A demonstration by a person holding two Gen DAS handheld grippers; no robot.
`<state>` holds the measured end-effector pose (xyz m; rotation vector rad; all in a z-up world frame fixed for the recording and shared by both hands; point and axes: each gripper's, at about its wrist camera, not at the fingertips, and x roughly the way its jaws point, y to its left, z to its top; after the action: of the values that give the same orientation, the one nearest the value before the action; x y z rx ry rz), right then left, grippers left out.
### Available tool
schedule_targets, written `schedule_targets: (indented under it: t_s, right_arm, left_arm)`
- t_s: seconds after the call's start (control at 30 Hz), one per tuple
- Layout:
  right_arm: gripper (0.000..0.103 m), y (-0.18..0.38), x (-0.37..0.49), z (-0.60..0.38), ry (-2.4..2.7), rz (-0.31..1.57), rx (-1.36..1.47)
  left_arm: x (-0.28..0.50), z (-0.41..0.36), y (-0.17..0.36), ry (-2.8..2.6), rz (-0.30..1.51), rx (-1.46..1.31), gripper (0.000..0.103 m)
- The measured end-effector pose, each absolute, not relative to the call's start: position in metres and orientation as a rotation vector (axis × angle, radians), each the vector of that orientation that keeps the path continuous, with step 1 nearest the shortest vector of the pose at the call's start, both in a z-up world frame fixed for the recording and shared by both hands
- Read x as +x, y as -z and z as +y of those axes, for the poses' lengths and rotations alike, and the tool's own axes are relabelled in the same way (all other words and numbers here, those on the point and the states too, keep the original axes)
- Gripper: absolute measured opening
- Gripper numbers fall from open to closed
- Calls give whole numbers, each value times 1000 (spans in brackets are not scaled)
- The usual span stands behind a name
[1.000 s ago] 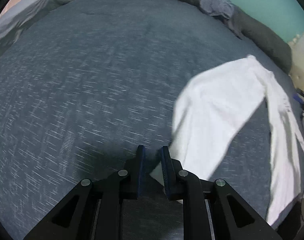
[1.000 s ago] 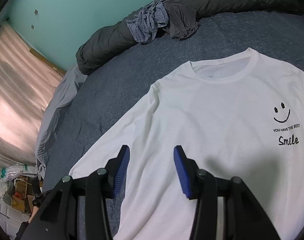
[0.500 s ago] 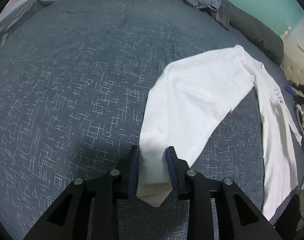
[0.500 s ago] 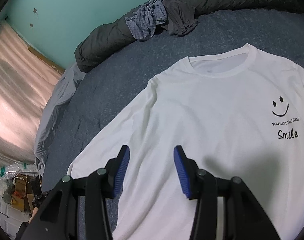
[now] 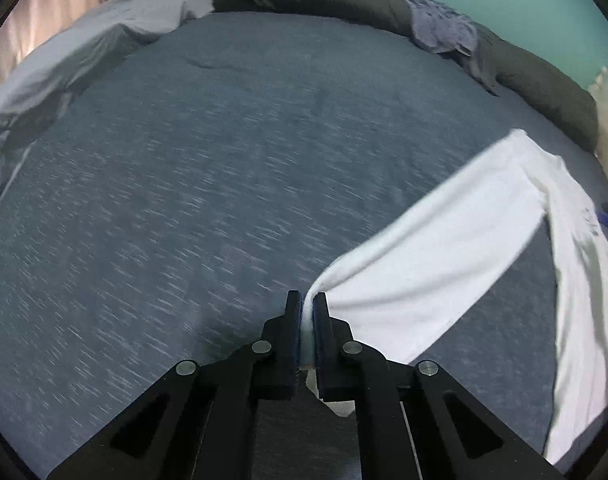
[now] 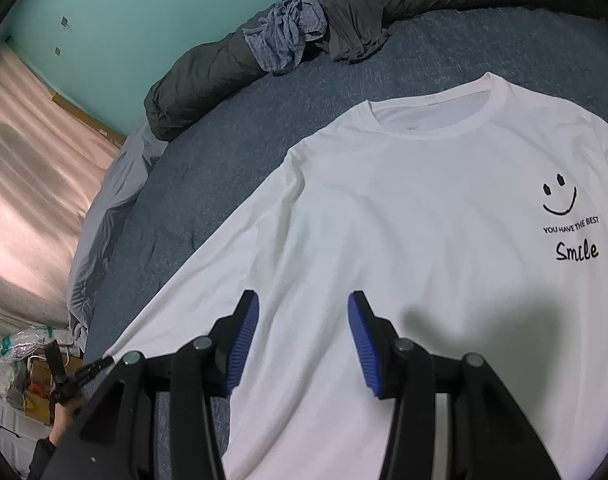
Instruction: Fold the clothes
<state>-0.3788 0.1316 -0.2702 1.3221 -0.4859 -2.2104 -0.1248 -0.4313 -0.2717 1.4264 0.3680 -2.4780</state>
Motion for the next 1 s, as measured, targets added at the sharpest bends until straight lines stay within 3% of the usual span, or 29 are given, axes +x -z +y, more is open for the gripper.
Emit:
schedule_targets:
  t_s: [0.23,0.37,0.43,0.5,0.67,1.0]
  right_arm:
    - [47,272,-378,129,2201,-462,1329]
    - [47,274,-377,128,2196,-462,1332]
    - [47,275,-376,128,2192,-463,1333]
    - [47,276,-375,128,2188,-464,1334]
    - [47,279,-373,129,2180,-479,1341]
    - [47,274,-367,122,2168,-476,1337]
  left_arm:
    - [-134,-466,268,2431,403,1413,5]
    - [-128,-478,273,2435,518,1372,9]
    - [-124,-480,273,2438,545,1355,18]
    - [-114,-484,270,2433,599,1313,39]
    - [-93,-494,277,2428,771,1263,40]
    - [-89,-482,312,2394,892,1312,39]
